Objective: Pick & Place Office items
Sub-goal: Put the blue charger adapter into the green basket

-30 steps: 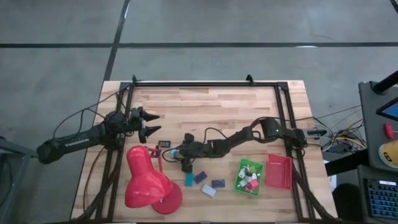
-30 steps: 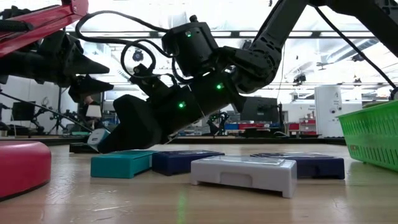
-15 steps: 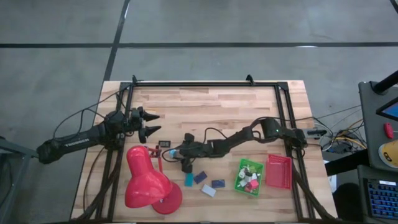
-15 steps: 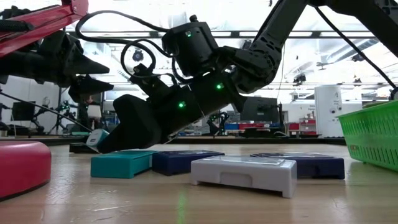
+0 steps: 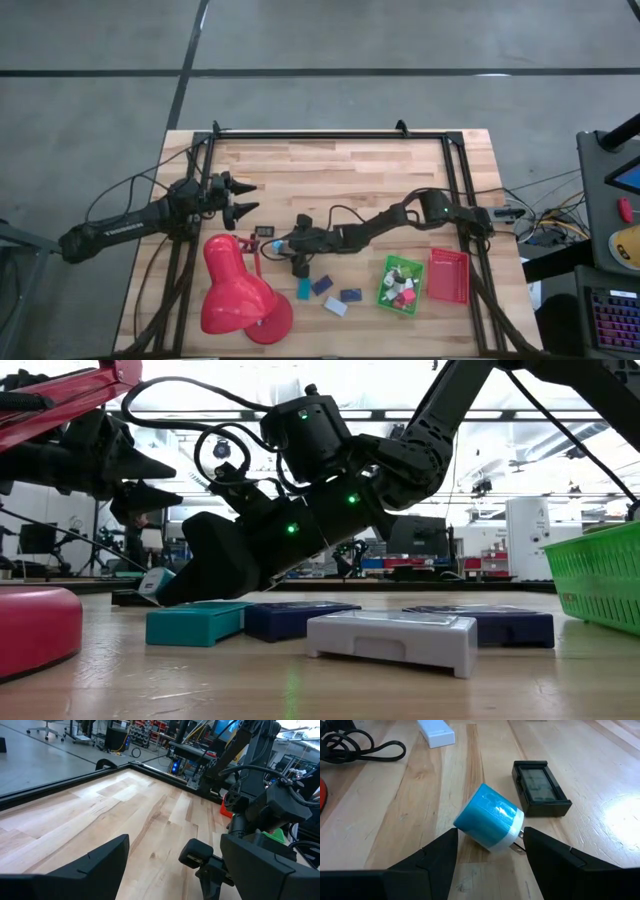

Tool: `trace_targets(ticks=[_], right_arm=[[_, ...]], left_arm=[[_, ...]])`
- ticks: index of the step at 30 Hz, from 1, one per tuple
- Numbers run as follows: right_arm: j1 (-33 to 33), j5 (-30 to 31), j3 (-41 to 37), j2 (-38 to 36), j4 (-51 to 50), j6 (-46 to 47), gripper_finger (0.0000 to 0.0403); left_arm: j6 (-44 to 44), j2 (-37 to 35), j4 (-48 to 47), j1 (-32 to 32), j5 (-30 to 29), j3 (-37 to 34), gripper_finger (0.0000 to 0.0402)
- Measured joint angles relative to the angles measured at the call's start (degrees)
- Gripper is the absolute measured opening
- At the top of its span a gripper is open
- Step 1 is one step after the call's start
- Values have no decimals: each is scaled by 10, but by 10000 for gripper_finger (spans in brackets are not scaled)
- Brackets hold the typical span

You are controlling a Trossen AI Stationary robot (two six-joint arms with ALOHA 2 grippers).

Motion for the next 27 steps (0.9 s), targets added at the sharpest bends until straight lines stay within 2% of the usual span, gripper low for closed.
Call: trace_targets(ticks=[9,19,27], right_arm=[[0,0,0,-1,0,-1,220],[0,2,0,-1,0,-7,201],[0,1,-1,-5,-6,-26,218]], left_arm=[[0,0,0,0,0,0,320],[0,0,0,0,0,0,320],[0,0,0,0,0,0,320]])
